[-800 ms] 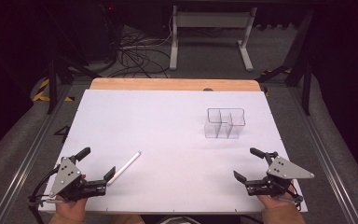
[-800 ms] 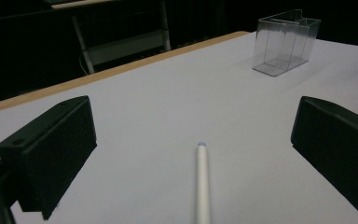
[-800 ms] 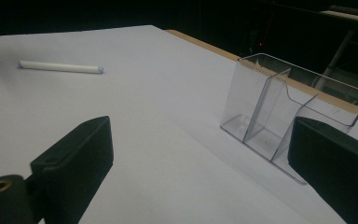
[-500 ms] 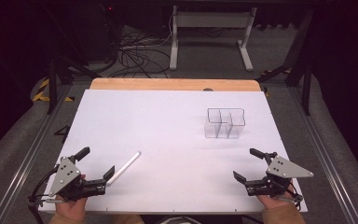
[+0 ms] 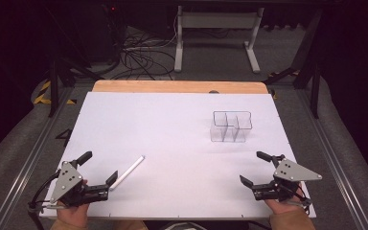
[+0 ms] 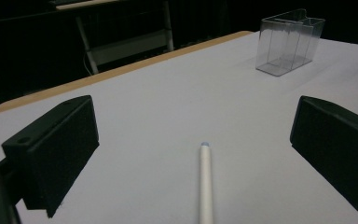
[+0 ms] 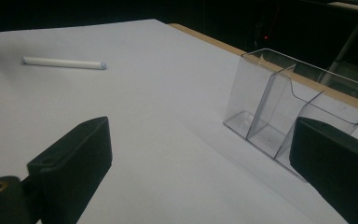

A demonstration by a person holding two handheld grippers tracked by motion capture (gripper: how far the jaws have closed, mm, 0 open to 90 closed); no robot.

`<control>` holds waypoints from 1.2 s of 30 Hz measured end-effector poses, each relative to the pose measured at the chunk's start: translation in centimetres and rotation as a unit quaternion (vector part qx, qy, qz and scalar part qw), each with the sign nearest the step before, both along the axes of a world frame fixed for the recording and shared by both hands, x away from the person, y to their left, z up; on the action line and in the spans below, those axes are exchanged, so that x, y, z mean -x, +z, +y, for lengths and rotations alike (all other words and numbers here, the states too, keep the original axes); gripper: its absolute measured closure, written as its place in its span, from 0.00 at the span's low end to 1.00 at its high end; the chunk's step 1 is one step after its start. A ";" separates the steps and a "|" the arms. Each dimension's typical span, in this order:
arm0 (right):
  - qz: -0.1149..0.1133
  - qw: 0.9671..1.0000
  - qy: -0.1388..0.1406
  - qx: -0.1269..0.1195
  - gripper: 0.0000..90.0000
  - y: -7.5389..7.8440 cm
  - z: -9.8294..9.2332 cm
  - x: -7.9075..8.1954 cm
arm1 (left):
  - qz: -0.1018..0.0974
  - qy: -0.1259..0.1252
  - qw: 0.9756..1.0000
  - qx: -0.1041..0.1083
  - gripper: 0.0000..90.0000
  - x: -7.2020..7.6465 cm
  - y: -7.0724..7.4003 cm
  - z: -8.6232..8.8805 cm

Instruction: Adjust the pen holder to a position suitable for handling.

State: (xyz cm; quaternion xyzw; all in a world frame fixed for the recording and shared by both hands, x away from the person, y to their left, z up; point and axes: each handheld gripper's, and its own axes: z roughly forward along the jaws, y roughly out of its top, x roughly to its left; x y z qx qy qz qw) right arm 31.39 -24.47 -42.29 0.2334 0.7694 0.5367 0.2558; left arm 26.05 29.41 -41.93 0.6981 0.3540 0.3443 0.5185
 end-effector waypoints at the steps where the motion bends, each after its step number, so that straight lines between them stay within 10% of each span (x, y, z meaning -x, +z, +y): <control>1: -0.001 1.000 0.000 0.001 0.06 0.1 0.0 -0.1 | -0.001 0.000 1.000 0.000 0.02 0.0 0.0 0.0; 36: 0.020 0.998 0.011 0.055 0.06 6.0 1.6 -5.7 | -0.002 0.003 1.000 0.001 0.02 0.0 0.0 0.1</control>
